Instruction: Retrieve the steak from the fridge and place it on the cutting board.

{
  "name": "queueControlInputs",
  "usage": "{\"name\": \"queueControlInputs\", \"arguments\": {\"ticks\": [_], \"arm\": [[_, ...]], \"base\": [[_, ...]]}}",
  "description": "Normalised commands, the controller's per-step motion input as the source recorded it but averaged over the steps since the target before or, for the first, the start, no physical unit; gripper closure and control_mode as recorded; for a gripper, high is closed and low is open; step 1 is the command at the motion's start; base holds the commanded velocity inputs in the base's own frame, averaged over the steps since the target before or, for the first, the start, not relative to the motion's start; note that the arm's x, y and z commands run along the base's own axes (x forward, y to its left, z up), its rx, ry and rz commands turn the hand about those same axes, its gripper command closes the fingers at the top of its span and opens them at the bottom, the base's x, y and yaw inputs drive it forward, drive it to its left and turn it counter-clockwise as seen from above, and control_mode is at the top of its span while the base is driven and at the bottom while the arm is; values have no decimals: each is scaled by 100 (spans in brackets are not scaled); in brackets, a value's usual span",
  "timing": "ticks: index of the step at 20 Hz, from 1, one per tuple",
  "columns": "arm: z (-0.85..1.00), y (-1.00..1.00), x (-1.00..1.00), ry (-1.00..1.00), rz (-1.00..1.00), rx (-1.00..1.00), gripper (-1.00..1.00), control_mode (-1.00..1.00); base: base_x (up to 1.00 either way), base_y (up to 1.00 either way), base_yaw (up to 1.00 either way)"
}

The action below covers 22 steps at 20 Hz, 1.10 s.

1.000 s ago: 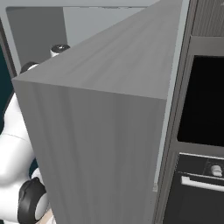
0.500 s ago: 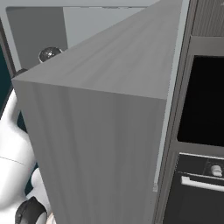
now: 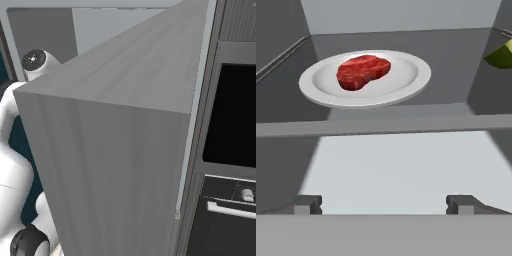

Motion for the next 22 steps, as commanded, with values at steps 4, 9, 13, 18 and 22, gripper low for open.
{"name": "queueControlInputs", "arguments": {"ticks": [4, 9, 13, 18, 22], "arm": [[49, 30, 0, 0, -17, 1, -100, -100], [5, -3, 19, 0, 6, 0, -100, -100], [0, -2, 34, 0, 15, 1, -100, -100], [0, 0, 38, 0, 6, 0, -100, -100], [0, 2, 43, 0, 2, 0, -100, -100]], "base": [[0, 0, 0], [0, 0, 0], [0, 0, 0], [0, 0, 0], [0, 0, 0]]}}
